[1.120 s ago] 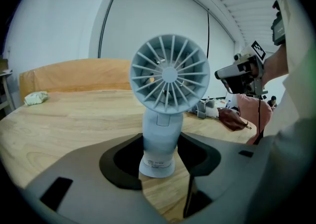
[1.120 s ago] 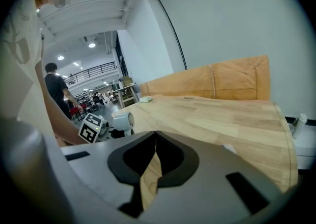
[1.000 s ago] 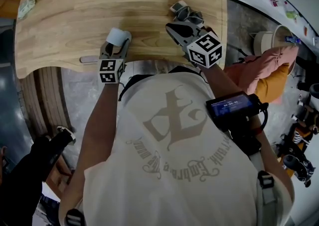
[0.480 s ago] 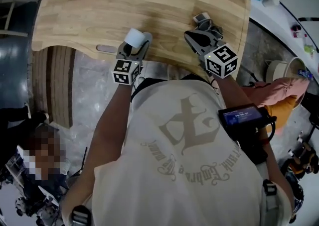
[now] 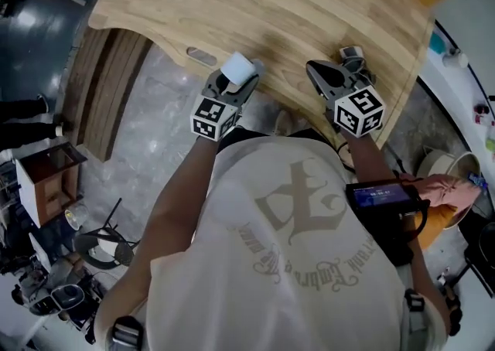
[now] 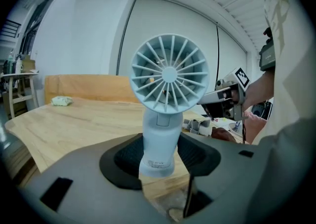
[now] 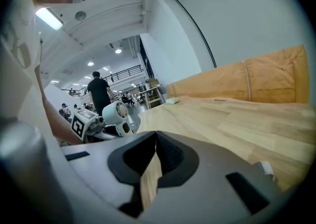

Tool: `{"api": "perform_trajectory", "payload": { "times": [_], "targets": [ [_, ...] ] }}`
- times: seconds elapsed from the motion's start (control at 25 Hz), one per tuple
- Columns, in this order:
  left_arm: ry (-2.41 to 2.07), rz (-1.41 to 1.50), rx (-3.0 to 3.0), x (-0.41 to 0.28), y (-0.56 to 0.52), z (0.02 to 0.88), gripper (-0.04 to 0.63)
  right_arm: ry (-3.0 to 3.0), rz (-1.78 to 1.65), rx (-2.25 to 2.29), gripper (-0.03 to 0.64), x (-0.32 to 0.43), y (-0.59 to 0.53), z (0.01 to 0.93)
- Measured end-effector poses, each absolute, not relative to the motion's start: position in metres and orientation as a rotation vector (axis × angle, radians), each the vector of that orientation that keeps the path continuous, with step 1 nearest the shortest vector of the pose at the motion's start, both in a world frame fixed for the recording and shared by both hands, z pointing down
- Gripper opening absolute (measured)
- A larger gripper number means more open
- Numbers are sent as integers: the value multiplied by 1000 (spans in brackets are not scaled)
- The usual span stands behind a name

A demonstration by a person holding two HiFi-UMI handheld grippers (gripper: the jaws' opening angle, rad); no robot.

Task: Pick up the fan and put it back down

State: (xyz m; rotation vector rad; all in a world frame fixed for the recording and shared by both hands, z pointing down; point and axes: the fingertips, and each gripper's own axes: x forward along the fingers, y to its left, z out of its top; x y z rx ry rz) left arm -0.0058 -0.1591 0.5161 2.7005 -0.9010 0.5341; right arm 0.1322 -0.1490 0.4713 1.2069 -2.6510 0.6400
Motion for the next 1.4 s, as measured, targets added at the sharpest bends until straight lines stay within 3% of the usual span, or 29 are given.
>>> {"api": "perform_trajectory", "payload": {
  "times": [1.4],
  "targets": [
    [-1265, 238, 2580, -232, -12, 440, 225, -2787, 501, 828, 15, -96, -59, 434]
  ]
}}
